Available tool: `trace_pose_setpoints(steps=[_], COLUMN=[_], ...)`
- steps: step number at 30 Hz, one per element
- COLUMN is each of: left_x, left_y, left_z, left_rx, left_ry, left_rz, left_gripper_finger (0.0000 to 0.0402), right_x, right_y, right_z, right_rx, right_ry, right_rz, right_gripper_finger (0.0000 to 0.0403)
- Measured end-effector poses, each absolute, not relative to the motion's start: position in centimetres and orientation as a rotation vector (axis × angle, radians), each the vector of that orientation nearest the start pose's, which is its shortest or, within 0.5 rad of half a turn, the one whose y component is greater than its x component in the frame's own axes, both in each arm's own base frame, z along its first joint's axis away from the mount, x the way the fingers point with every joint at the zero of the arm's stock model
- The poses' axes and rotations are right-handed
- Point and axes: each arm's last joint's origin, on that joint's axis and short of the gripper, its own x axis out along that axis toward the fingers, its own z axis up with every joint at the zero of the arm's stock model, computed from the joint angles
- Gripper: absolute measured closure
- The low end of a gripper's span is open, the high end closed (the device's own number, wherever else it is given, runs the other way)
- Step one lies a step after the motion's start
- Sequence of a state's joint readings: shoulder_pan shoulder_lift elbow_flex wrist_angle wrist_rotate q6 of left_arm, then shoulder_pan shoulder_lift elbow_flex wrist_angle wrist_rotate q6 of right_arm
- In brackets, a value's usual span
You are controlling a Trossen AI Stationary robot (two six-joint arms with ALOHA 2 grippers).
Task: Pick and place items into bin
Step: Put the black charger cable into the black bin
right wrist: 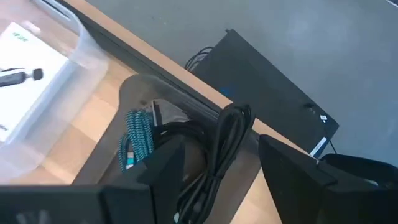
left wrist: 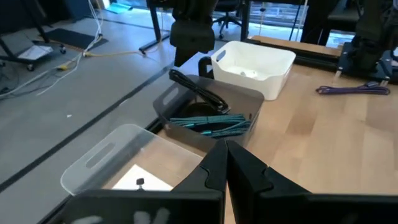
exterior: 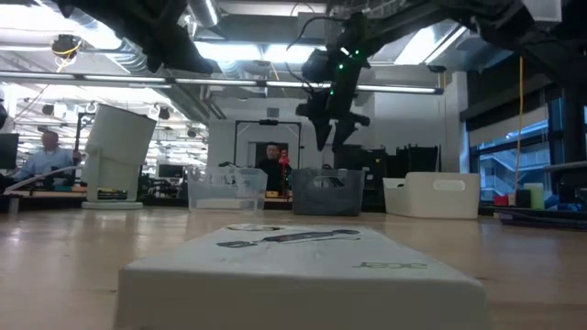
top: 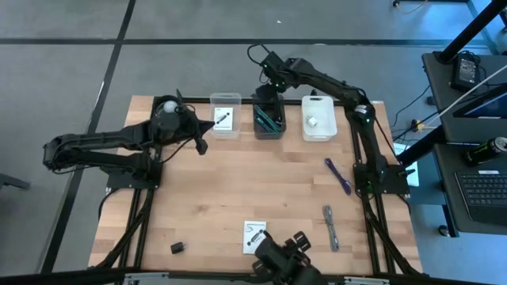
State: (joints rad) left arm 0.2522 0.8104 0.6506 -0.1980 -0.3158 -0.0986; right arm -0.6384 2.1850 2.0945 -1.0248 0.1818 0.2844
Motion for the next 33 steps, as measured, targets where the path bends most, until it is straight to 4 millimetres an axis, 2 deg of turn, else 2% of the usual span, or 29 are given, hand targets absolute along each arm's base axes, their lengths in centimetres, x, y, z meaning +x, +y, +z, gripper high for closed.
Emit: trace_pose_setpoints(steps=[9, 16, 21, 33], left_x=[16.8, 16.8, 16.8, 16.8], left_y=[6.4, 6.3, 6.3, 6.3], left_z=[28.1, 28.1, 28.0, 28.0], left_rx=[-0.13, -0.155, -0.158, -0.157], left_ry=[0.33, 0.331, 0.333, 0.334], left_rz=[0.593, 0.579, 0.58, 0.58], left_gripper_finger=[0.04, 0.04, 0.04, 0.04], right_x=[36.9, 36.5, 36.4, 36.5], right_y=[-29.6, -30.3, -30.5, -30.5], right_z=[24.7, 24.2, 24.0, 24.0], right_rx=[0.527, 0.568, 0.58, 0.585], right_ry=[1.048, 1.019, 1.014, 1.013], right_rz=[-0.916, -0.953, -0.959, -0.943], right_gripper_finger=[0.0195, 0.0202, 0.0243, 0.0376])
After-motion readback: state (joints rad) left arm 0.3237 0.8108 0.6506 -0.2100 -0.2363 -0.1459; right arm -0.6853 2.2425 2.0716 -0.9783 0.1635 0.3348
